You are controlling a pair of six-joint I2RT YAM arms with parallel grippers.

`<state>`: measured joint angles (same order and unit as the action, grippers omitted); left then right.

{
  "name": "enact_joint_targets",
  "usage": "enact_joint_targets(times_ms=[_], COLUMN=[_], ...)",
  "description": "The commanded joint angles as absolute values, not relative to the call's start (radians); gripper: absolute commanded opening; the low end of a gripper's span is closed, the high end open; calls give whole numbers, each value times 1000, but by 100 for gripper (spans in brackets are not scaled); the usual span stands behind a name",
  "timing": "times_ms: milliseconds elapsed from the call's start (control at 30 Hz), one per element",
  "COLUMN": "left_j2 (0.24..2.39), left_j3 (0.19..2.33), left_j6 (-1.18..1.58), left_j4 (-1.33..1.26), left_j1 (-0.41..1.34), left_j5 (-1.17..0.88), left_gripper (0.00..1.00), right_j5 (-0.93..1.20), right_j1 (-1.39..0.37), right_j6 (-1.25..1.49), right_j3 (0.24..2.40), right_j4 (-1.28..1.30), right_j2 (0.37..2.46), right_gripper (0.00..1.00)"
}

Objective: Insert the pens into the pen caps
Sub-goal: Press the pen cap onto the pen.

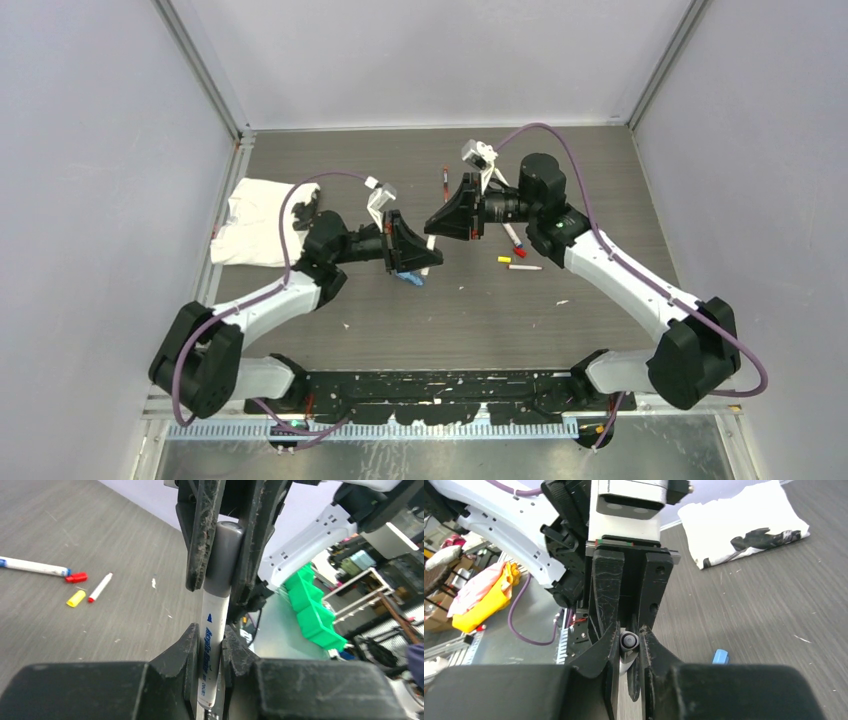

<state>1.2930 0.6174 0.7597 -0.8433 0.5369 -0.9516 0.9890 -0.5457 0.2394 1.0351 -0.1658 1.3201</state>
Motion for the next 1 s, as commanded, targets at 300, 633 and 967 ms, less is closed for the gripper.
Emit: enact_joint_targets(times_ms=[300,633,967], left_j2=[1014,1134,1063], left_j3=[723,782,725], left_j6=[260,797,403], left_j4=[-563,-977,-584], left_j1=[743,465,649], left_j5=[-215,-695,-562], left_gripper=[1,1,1], right_j5=[1088,1155,1177], right_j1=[-597,-622,-546], right_j6=[259,286,451], right_j3=[939,918,937], right_j4=[-28,-83,-239], right_j2=[1353,1353,1304], right_gripper=[1,1,46])
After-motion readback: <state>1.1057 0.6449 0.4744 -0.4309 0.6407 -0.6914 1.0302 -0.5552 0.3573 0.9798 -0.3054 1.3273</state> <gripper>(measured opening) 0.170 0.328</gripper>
